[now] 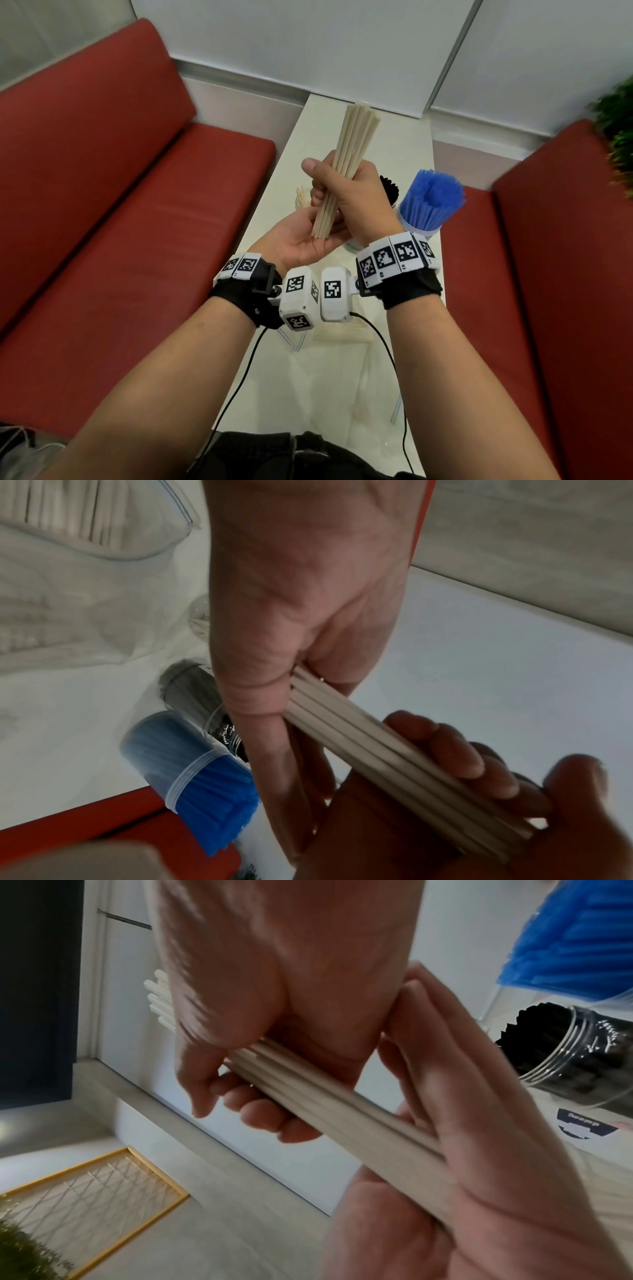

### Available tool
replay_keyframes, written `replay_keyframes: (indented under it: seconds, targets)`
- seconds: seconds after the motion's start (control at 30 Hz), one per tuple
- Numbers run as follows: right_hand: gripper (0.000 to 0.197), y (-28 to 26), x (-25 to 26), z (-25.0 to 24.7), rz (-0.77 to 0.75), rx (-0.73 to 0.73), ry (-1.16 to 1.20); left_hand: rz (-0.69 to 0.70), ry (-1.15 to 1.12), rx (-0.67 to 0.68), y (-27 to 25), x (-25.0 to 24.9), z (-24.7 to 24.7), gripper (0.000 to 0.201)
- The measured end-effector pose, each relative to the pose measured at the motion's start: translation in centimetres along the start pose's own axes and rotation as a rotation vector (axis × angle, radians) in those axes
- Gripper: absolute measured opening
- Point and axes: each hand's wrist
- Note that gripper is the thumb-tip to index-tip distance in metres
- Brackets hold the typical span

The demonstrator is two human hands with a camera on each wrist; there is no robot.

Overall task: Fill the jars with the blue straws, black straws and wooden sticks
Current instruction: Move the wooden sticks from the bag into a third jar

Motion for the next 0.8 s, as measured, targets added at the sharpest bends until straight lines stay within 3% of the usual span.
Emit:
replay_keyframes:
  seconds: [0.1, 0.23, 0.43, 0.57, 0.67, 0.8]
  targets:
    - [0.028, 0.2, 0.0, 0.0, -0.04, -0.034, 0.018, -0.034, -0.007, -0.08, 0.6, -0.3, -0.7, 0.04]
    - [0.027, 0.8, -0.3, 0.0, -0.091, -0.038, 0.071, -0.101, 0.033, -0.216, 0.9, -1.0, -2.4, 0.019]
    - [0.043, 1.6, -0.8, 0.6, -0.082, 0.035, 0.099, -0.186, 0.101, -0.264, 1.4, -1.8, -5.0, 0.021]
    - [0.052, 2.0, -1.5, 0.8, -0.006, 0.114, 0.123, -0.24, 0.093, -0.198, 1.2, -2.1, -6.2, 0.026]
    - [0.049, 2.5, -2.0, 0.3, 0.056, 0.189, -0.005, -0.239, 0.147, -0.193, 1.1, -2.3, -7.3, 0.028]
    - [0.024, 3.4, -2.0, -1.7, 0.212, 0.333, -0.319, -0.236, 0.167, -0.272, 1.1, -2.8, -10.1, 0.02]
Point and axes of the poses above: each hand's wrist, its own y-axis towards the middle knuckle, its own z-axis out of the palm, x = y × z, and after that the axes turned 6 degrees about -y, right-handed
